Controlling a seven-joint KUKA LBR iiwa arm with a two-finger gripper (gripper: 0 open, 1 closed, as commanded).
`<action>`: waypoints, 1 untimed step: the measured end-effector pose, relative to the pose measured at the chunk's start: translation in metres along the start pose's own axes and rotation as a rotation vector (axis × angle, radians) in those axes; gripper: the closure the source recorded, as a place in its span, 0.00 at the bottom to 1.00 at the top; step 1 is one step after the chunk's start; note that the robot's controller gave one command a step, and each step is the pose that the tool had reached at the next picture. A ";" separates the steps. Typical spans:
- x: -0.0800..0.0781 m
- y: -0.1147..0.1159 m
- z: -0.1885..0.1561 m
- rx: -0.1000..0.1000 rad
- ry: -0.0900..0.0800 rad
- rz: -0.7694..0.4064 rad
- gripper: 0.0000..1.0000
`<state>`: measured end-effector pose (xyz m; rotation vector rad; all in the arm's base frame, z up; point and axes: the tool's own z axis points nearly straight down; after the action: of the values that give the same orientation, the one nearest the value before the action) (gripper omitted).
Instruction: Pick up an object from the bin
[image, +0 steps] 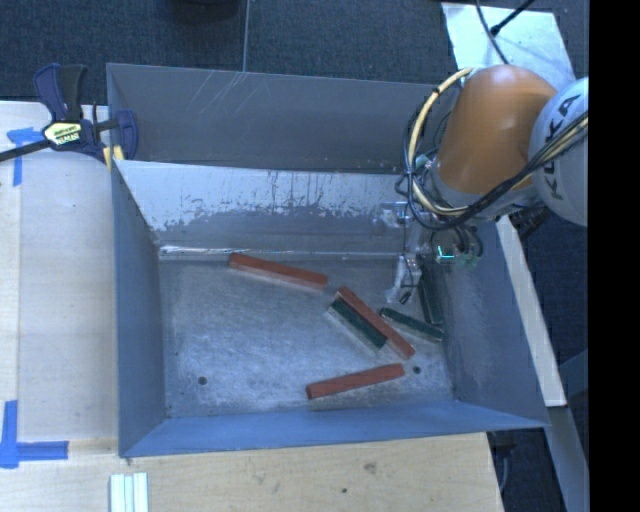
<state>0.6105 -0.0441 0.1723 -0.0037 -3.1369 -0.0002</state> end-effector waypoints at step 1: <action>-0.004 0.065 0.101 -0.001 -0.001 -0.191 0.00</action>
Offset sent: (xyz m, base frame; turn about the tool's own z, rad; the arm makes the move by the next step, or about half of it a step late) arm 0.0042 0.0631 -0.0982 -0.1899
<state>0.6137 0.0206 0.0713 0.2961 -3.1240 -0.0022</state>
